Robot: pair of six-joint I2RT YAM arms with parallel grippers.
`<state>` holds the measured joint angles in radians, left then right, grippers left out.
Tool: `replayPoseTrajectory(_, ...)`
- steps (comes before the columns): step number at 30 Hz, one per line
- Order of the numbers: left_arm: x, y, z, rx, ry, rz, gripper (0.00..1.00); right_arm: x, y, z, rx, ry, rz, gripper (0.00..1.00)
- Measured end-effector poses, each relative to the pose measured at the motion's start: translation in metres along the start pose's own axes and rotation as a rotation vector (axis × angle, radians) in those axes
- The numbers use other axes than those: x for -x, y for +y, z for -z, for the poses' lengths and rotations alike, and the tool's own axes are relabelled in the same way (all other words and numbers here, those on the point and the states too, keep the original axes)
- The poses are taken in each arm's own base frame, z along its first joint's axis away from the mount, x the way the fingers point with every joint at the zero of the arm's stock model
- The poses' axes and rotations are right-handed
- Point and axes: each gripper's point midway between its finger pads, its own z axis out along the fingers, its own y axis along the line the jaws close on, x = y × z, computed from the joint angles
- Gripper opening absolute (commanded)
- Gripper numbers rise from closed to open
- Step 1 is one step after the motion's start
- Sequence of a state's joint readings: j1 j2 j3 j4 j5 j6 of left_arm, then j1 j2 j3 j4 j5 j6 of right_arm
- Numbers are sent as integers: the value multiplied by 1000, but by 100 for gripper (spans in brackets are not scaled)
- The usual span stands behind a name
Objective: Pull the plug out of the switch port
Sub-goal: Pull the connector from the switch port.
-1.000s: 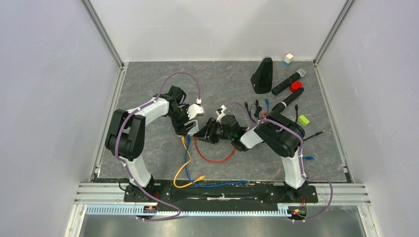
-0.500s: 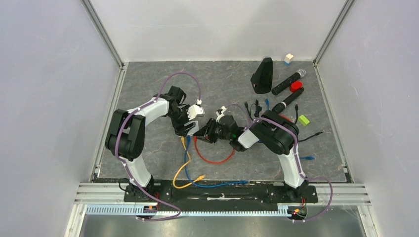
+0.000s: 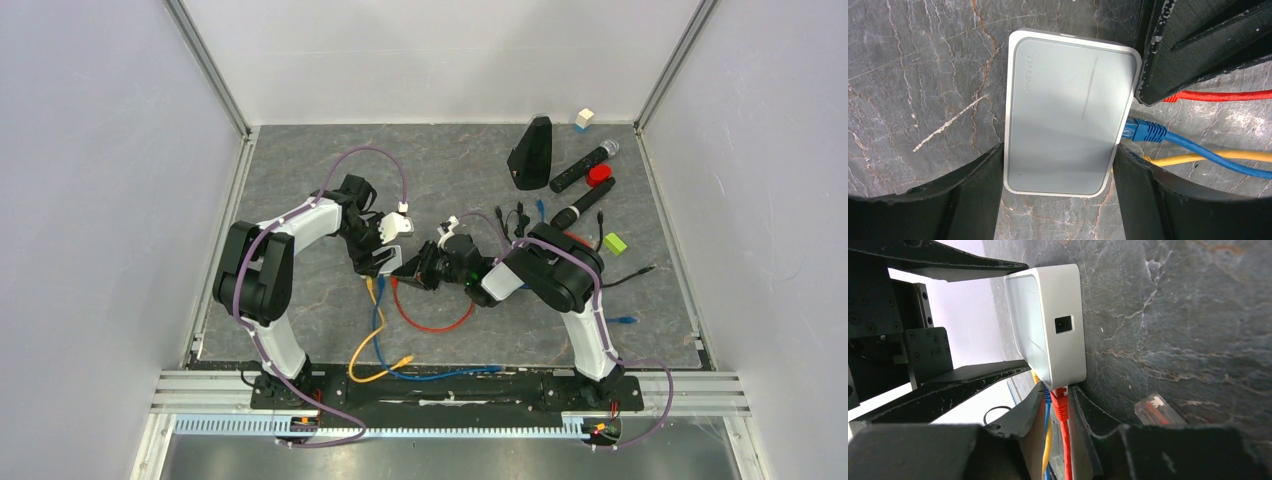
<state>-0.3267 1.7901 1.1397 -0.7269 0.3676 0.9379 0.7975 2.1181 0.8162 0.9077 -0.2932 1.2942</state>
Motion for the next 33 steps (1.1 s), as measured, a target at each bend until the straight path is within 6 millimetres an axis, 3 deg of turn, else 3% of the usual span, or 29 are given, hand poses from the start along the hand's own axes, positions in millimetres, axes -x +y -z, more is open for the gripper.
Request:
replayPoseTrajectory(3,0,0,0,0,0,-1,59,0,0,0,1,2,1,21)
replayPoseTrajectory(8,0,0,0,-1,1,-5,59,-1,-1,0,1,1,-4,31)
replayPoseTrajectory(25,-2,1,2,-3,4,-11,58,-2,-1,0,3,5,1,0)
replayPoseTrajectory(32,-2,1,2,-3,6,-12,57,-2,-2,0,4,7,19,0)
replayPoseTrajectory(33,-2,1,2,-2,6,-11,57,-2,-2,0,4,7,23,5)
